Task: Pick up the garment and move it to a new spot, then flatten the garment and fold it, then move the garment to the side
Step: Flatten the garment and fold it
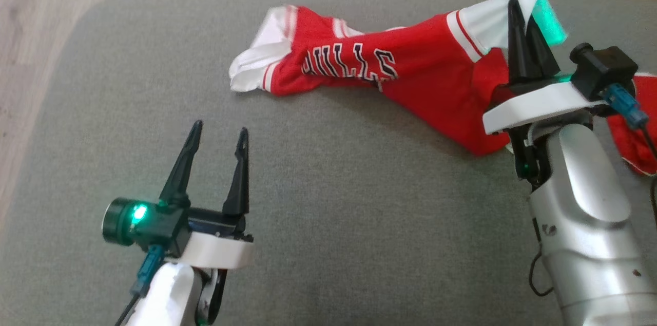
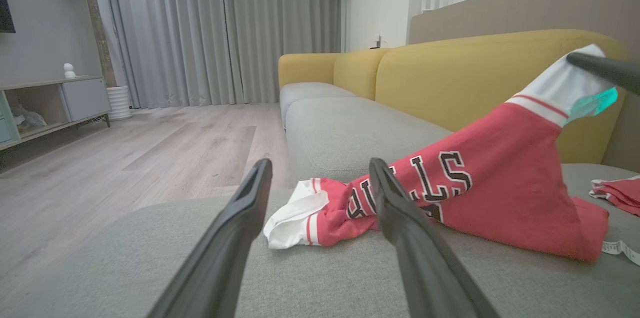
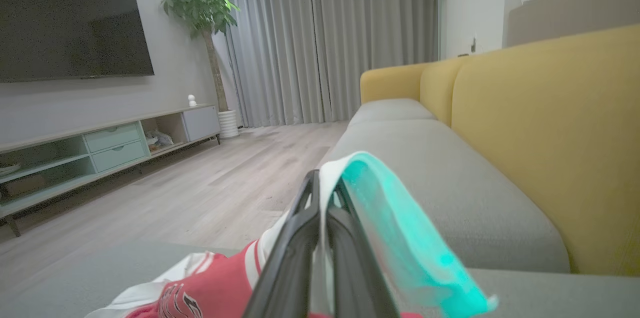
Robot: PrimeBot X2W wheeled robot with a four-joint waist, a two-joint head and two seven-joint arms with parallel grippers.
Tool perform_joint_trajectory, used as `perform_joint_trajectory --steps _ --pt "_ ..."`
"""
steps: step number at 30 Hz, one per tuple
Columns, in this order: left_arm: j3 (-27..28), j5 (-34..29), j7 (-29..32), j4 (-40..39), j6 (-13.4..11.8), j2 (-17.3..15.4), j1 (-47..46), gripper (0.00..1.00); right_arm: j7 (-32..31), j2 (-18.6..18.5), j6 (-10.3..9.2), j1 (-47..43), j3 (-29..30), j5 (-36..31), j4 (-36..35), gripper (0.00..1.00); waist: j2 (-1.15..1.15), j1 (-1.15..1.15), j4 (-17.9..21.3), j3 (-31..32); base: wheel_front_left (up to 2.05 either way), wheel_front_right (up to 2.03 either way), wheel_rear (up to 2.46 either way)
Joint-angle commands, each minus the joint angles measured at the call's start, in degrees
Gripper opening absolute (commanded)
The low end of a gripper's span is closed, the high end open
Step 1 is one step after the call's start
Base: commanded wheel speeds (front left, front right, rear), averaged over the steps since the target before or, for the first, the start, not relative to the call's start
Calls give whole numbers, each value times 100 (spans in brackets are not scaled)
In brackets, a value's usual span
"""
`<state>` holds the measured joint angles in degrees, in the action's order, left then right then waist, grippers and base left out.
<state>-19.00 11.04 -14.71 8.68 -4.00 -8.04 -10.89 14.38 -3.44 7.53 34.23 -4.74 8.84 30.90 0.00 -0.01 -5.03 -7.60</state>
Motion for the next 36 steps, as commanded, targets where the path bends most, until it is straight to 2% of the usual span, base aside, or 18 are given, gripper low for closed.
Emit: perform_joint_trajectory --steps 1,4,5,9,15,22,25,29,33,36 --pt "252 -53 -29 -221 4 -11 -93 100 39 57 -4 37 -180 -56 -417 0 0 1 32 144 0 0 0" --pt "317 -57 -29 -245 4 20 21 100 -108 57 -4 -16 -502 -59 -1005 0 0 1 49 287 0 0 0" --pt "361 -53 -29 -250 11 35 101 100 -221 57 -4 -59 -872 -2 -1363 0 0 1 52 378 0 0 0" --pt "414 -75 -29 -265 17 73 210 100 -364 57 -4 -4 -1582 59 -2019 0 0 1 -36 570 0 0 0" --pt "481 -96 -29 -310 14 112 320 100 -601 57 -4 353 -1963 -7 -2780 0 0 1 -242 782 0 0 0" --pt "515 -127 -29 -379 65 146 411 100 -1210 -175 -4 883 -1882 -78 -3506 0 0 1 -563 737 0 0 0" --pt "502 -142 -29 -404 94 180 370 100 -1376 -428 -4 985 -1685 8 -3362 0 0 1 -694 579 0 0 0" --pt "499 -161 -29 -414 146 222 237 100 -1430 -920 -4 1167 -1280 137 -2681 0 0 1 -835 265 0 0 0" --pt "443 -199 -29 -388 222 281 34 100 -1258 -1446 -4 1583 -941 174 -1497 0 0 1 -980 -86 0 0 0" --pt "414 -216 -29 -363 262 329 -114 100 -1146 -1701 -4 2024 -658 -47 -271 0 0 1 -1063 -323 0 0 0"
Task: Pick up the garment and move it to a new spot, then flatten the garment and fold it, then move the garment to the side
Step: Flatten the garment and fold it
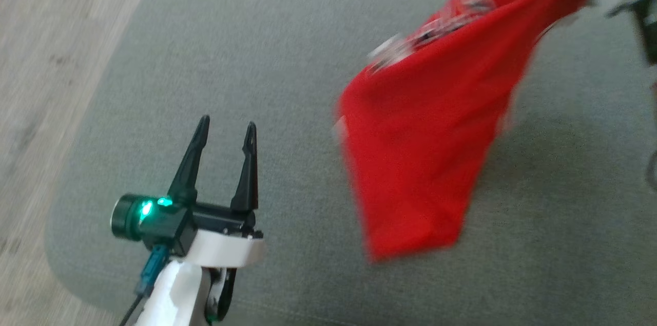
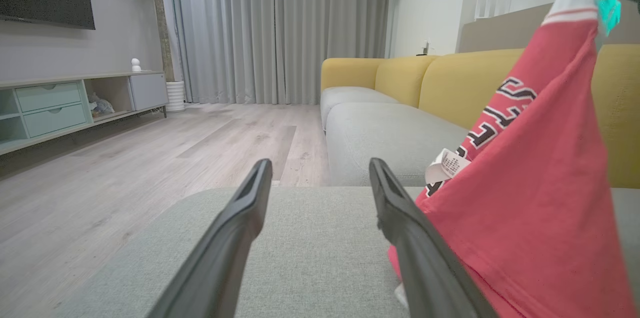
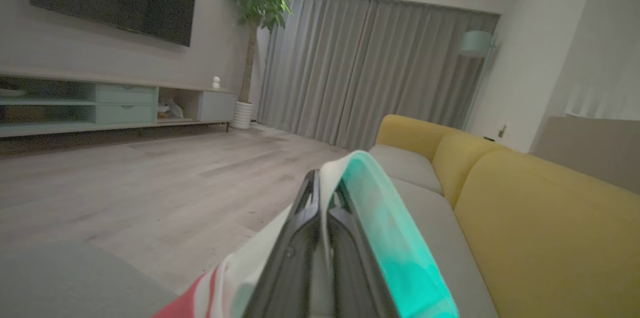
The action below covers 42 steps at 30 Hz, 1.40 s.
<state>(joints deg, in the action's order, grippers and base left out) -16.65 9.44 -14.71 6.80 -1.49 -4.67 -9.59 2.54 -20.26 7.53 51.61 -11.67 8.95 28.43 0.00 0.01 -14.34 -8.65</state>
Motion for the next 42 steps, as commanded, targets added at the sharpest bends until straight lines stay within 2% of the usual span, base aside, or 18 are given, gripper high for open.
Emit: perform_joint_trajectory --steps 1,2,5,9,13,18,19,22,24,27,30,33,37,42 --pt "171 -58 -29 -162 24 9 -291 100 0 -100 -4 424 82 -238 447 44 0 -1 -156 -283 0 0 0" --pt "160 -59 -29 -147 39 25 -334 100 -116 -151 -4 541 170 -408 946 100 0 -1 -180 -331 0 0 0" --pt "110 -66 -29 -103 66 72 -441 100 -285 -173 -4 794 349 -842 2052 100 0 -1 -245 -412 0 0 0" --pt "116 -69 -29 -73 58 107 -517 100 -107 77 -4 926 594 -1088 2852 100 0 -1 -196 -426 0 0 0" --pt "202 -109 -29 -51 71 108 -516 100 299 416 -4 967 728 -1180 3219 100 0 -1 -9 -330 0 0 0" --pt "340 -155 -29 -42 94 76 -469 100 1014 1047 -4 925 711 -1028 3255 100 0 -1 348 -117 0 0 0" --pt "340 -155 -29 -42 94 76 -469 100 1014 1047 -4 925 711 -1028 3255 100 0 -1 348 -117 0 0 0" --pt "427 -167 -29 -43 94 65 -413 100 1200 1414 -4 686 678 -818 2976 100 0 -1 597 32 0 0 0" --pt "496 -175 -29 -42 96 59 -326 100 1239 1638 -4 210 700 -523 2260 100 0 -1 837 144 0 0 0" --pt "533 -179 -29 -32 102 66 -225 100 1243 1726 -4 -625 733 -127 1239 100 0 -1 1034 224 0 0 0" --pt "551 -188 -29 -1 116 74 -144 100 1244 1735 -4 -1623 431 427 287 100 0 -1 1149 252 0 0 0" --pt "576 -200 -29 38 141 78 -89 100 1244 1736 -4 -2488 327 654 -401 100 0 -1 1208 235 0 0 0" --pt "604 -223 -29 63 170 83 -43 100 1245 1737 -4 -3154 162 715 -849 100 0 -1 1231 178 0 0 0" --pt "544 -246 -29 90 244 103 -139 100 1208 1738 -4 -3150 95 504 -977 100 0 -1 1036 9 0 0 0"
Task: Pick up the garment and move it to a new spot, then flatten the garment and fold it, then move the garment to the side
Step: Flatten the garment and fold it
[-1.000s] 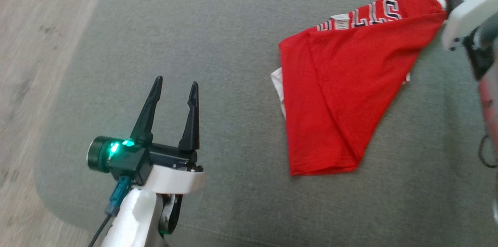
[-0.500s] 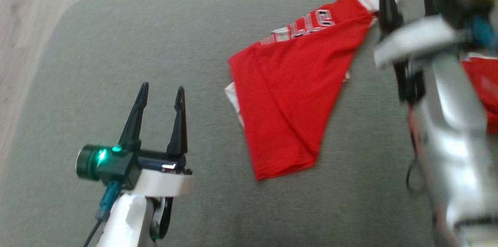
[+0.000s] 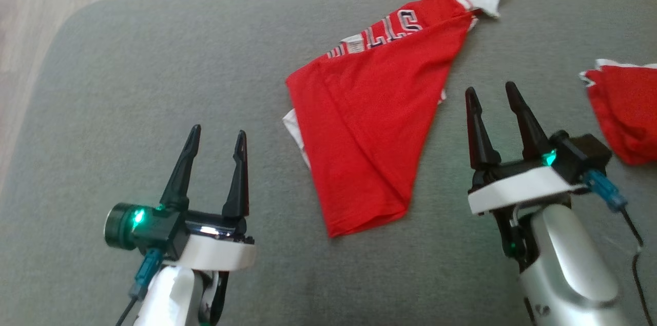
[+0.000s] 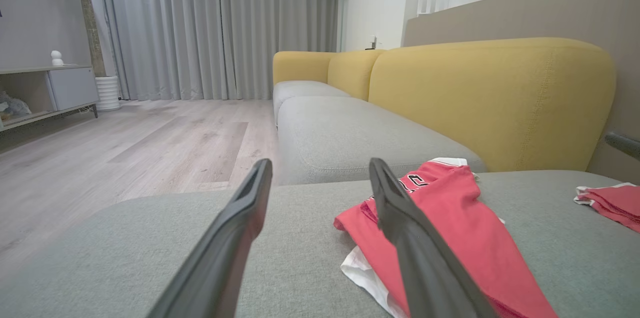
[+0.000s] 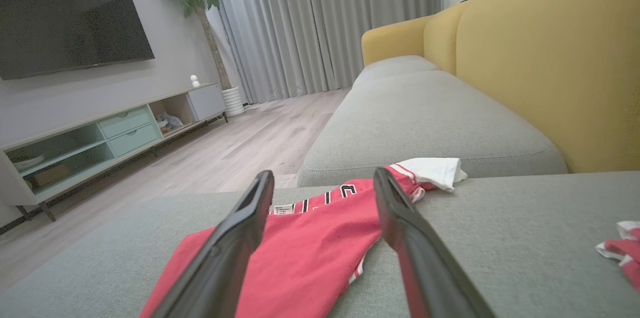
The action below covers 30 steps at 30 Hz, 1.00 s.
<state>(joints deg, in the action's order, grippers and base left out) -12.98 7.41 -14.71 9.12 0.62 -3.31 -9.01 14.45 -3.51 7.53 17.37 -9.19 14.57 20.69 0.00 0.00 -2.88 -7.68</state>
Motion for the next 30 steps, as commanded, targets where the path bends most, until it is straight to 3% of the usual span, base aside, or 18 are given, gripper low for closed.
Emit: perform_joint_trajectory --steps 1,6,12,19,30 --pt "159 -44 -29 -140 44 -28 -231 100 -41 62 -4 336 -167 -109 -193 100 0 0 -179 -132 0 0 0" --pt "17 5 -29 -136 52 9 -363 100 -519 63 -4 803 -361 -391 71 100 0 0 -615 -419 0 0 0" --pt "-162 145 -29 -105 19 34 -513 100 -1017 63 -4 1643 -547 -718 930 100 0 0 -1191 -815 0 0 0" --pt "-534 393 -29 -101 -90 41 -663 100 -1008 63 -4 2461 -356 -1378 2201 100 0 0 -1726 -1106 0 0 0" --pt "-857 653 -29 -149 -306 43 -888 100 -732 26 -4 3092 295 -2187 3428 100 0 0 -2157 -1359 0 0 0"
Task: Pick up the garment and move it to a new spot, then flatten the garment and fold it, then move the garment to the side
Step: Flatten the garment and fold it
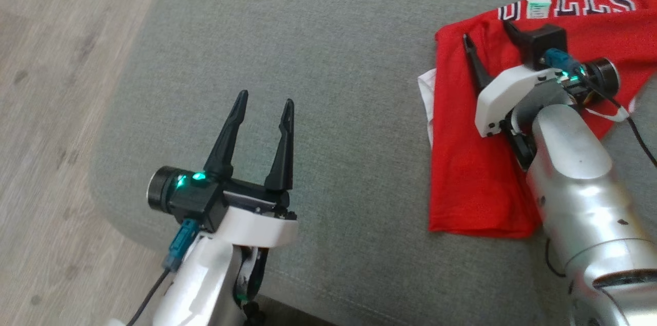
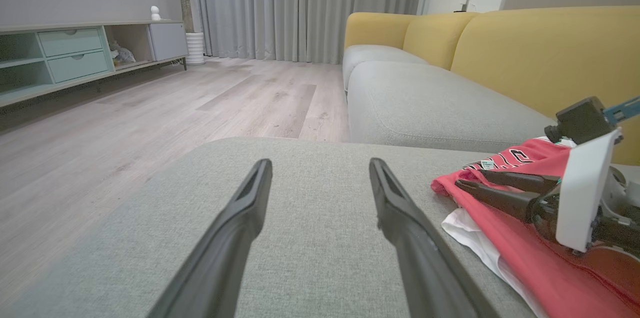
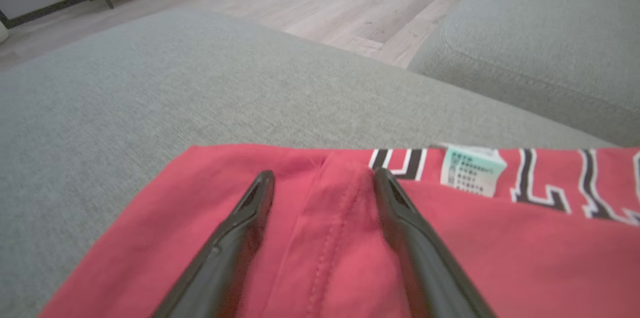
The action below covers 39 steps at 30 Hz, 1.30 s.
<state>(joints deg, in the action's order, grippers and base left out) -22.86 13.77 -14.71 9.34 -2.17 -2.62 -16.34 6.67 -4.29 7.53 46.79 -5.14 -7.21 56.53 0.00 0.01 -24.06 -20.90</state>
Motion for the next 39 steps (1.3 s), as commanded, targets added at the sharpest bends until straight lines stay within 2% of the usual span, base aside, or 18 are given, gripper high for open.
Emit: perform_joint_trajectory --steps 1,2,3,11,16,22,26,31,34,35,39 --pt "109 33 -29 -177 -43 -27 -163 100 82 98 -4 173 -39 -65 -79 83 0 -1 -63 -49 0 0 0" --pt "95 43 -29 -179 -56 -26 -167 100 124 96 -4 194 25 -118 -9 28 0 -1 -79 -54 0 0 0" --pt "89 51 -29 -178 -70 -26 -168 100 172 96 -4 215 92 -169 48 0 0 -1 -88 -57 0 0 0" --pt "214 -22 -29 -126 -94 -26 -125 100 594 133 -4 295 369 -258 297 0 0 -1 166 86 0 0 0" --pt "364 -122 -29 -121 -52 -26 -88 100 788 139 -4 170 -84 646 56 0 0 -1 600 323 0 0 0" --pt "689 -292 -29 -127 23 -90 94 100 829 140 -4 -434 -483 1798 -1017 0 0 -1 1475 635 0 0 0" --pt "839 -392 -29 -177 76 -122 129 100 830 140 -4 -1061 -106 1946 -1814 0 0 -1 1928 771 0 0 0" --pt "946 -465 -29 -229 133 -113 182 100 824 141 -4 -1741 689 1618 -2525 0 0 -1 2297 877 0 0 0" --pt "971 -493 -29 -215 165 -104 250 100 676 141 -4 -1947 1205 1257 -2801 0 0 -1 2422 935 0 0 0" --pt "971 -493 -29 -215 165 -104 250 100 676 141 -4 -1947 1205 1257 -2801 0 0 -1 2422 935 0 0 0" --pt "982 -519 -29 -178 224 -91 270 100 410 141 -4 -2099 2040 706 -3141 0 0 -1 2432 995 0 0 0"
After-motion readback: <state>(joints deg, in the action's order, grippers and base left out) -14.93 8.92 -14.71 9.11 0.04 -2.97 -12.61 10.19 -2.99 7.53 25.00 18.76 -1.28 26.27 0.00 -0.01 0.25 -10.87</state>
